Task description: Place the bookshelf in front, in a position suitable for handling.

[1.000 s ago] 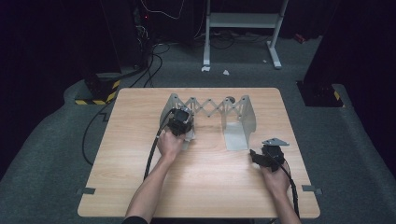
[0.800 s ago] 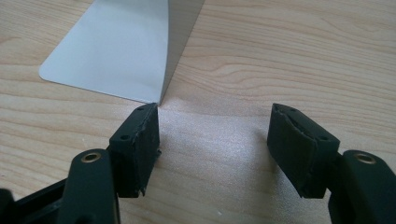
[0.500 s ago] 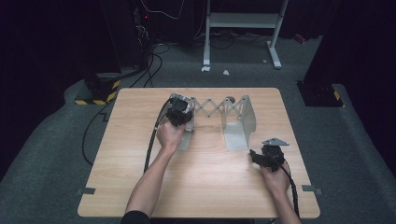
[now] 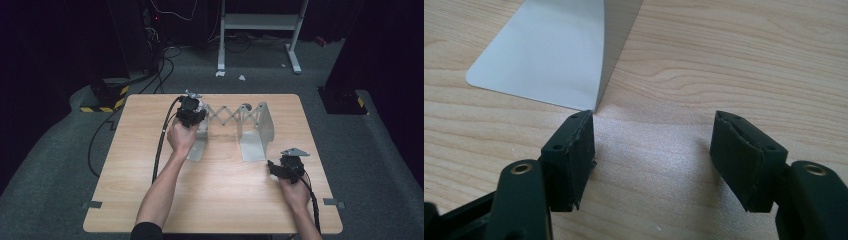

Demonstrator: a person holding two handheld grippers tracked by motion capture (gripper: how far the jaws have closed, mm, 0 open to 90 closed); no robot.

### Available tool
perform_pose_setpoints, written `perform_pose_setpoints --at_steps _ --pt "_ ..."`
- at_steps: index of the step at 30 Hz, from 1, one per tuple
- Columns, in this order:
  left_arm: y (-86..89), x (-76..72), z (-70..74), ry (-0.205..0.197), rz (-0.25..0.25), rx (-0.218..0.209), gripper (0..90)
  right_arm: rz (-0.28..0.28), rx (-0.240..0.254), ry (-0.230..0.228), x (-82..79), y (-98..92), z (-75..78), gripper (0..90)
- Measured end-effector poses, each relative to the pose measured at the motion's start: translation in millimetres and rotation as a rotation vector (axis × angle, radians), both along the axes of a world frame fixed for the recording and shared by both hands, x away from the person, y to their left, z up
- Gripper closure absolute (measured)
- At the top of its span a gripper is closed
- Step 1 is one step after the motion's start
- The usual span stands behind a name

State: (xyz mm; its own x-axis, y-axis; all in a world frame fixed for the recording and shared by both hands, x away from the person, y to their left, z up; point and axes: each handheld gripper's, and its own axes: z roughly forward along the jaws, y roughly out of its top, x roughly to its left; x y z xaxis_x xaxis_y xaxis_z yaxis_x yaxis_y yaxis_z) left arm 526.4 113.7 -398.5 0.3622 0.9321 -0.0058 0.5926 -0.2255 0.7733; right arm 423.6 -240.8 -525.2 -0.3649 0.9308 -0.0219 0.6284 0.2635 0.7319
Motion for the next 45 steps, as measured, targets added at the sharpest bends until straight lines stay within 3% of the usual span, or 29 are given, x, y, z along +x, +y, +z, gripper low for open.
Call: perform_pose_setpoints --at_steps 3,7,16,22,26,30,34,45 --pt "-1.8 2.2 -7.0 0.022 -0.002 0.035 72.6 0.000 0.000 0.000 0.0 0.0 0.0 34.6" --pt "-2.0 3.5 -19.5 0.044 0.000 0.035 72.7 0.001 0.000 0.000 0.0 0.0 0.0 34.6" --pt "0.9 4.2 -39.8 0.066 0.030 0.082 72.6 0.001 0.000 0.000 0.0 0.0 0.0 34.5" --pt "-0.2 6.1 -56.1 0.108 0.034 0.099 72.6 0.001 0.000 0.000 0.0 0.0 0.0 34.5" --pt "-3.6 6.9 -66.0 0.126 0.031 0.135 72.6 0.001 0.000 0.000 -0.1 0.0 0.0 34.5" --pt "-1.4 7.2 -72.6 0.146 0.036 0.135 72.5 0.002 0.000 0.000 -0.1 0.0 0.0 34.5" --pt "2.6 6.5 -69.5 0.144 0.042 0.117 72.5 0.002 0.000 0.000 -0.1 0.0 0.0 34.5" --pt "9.4 1.5 -35.5 0.062 0.052 0.116 72.5 0.003 0.000 0.000 -0.2 0.1 0.0 34.4"
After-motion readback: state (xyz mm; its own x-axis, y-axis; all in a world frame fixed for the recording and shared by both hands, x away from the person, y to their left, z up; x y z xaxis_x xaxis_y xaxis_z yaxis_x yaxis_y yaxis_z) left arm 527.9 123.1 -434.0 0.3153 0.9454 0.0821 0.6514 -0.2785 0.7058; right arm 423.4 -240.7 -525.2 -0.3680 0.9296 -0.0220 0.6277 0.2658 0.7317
